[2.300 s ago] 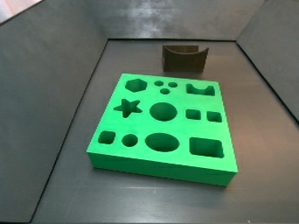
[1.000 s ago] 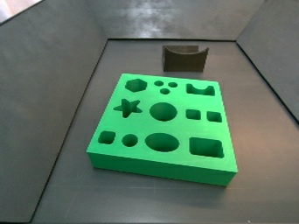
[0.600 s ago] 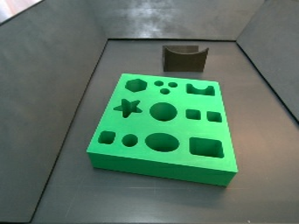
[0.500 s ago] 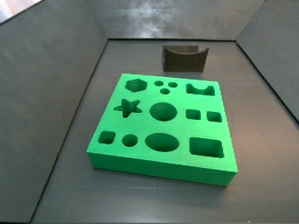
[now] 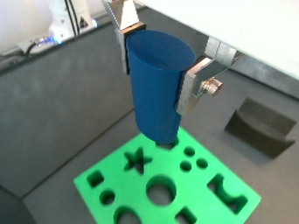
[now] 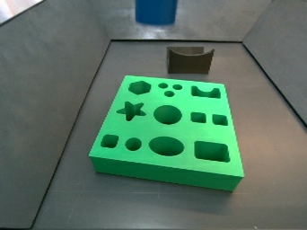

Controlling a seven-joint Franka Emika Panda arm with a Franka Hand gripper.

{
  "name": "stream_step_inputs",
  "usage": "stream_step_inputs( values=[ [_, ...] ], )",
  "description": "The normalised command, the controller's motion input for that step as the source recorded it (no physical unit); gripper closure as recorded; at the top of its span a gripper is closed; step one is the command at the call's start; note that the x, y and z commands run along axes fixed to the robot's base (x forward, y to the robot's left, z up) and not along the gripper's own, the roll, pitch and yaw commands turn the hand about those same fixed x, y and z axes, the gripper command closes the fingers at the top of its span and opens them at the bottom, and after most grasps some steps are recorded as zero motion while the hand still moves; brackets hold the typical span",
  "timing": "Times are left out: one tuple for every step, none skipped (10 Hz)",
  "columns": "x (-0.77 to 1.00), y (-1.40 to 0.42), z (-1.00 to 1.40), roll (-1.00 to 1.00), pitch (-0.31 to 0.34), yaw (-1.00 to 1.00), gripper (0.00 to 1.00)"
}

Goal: Pick up the oval object. Move up. Place the oval object on the fixture. Regrasp the oval object. Move to above the board. Insert the oval object.
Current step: Insert the oval object.

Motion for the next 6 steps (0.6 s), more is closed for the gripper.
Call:
stream_step_inputs(
  values=[
    [0.42, -0.52, -0.50, 0.14, 0.000, 0.00, 1.00],
    [0.25, -0.49, -0.59, 0.14, 0.000, 0.00, 1.00],
    [0.21, -0.49, -0.58, 0.12, -0.007, 0.00, 1.00],
    [0.16, -0.52, -0.54, 0.12, -0.030, -0.01, 1.00],
    [0.23, -0.52, -0.53, 0.12, 0.000, -0.01, 1.00],
    [0.13, -0.51, -0.49, 0.11, -0.033, -0.03, 1.00]
  ],
)
